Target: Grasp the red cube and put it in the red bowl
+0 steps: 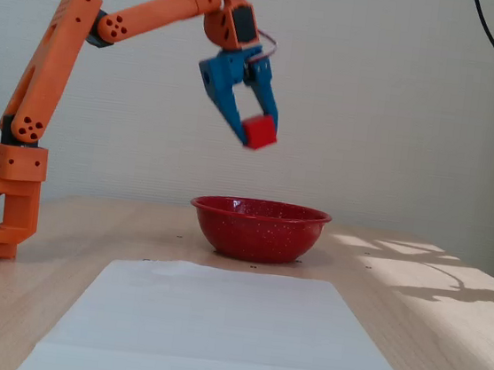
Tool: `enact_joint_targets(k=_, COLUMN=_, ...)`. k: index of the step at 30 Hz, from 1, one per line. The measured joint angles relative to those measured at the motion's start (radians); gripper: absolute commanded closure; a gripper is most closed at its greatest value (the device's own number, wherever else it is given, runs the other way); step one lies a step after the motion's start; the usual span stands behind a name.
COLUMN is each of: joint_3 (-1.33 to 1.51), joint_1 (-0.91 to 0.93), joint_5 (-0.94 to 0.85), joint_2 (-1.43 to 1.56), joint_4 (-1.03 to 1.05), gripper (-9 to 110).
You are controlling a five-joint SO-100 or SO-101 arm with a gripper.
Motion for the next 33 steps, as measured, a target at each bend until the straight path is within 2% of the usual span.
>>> enact_joint_targets(k=2, joint_3=0.028, joint_1=0.002, joint_5=-0.002, joint_2=-0.034, joint_4=-0.015, gripper=68)
enact_joint_targets(k=7, joint_3=0.044, joint_1=-0.003, joint_5=-0.002, joint_2=-0.043, joint_4=-0.037, gripper=67)
enact_joint_targets(k=10, joint_3=0.044, joint_1=0.000, joint_5=-0.002, joint_2=-0.043, joint_4=-0.041, gripper=72)
enact_joint_targets(k=17, joint_3=0.041, joint_1=-0.002, joint_5=0.000, joint_2=-0.041, joint_4=-0.040, gripper=101)
enact_joint_targets(k=24, joint_3=0.057, joint_1=-0.075, joint_5=0.023, joint_2=0.060, joint_4=-0.031, gripper=101)
enact_joint_targets(k=33, joint_3=0.508, joint_1=-0.267, joint_5=0.144, joint_2=0.541, joint_4=-0.066, gripper=101)
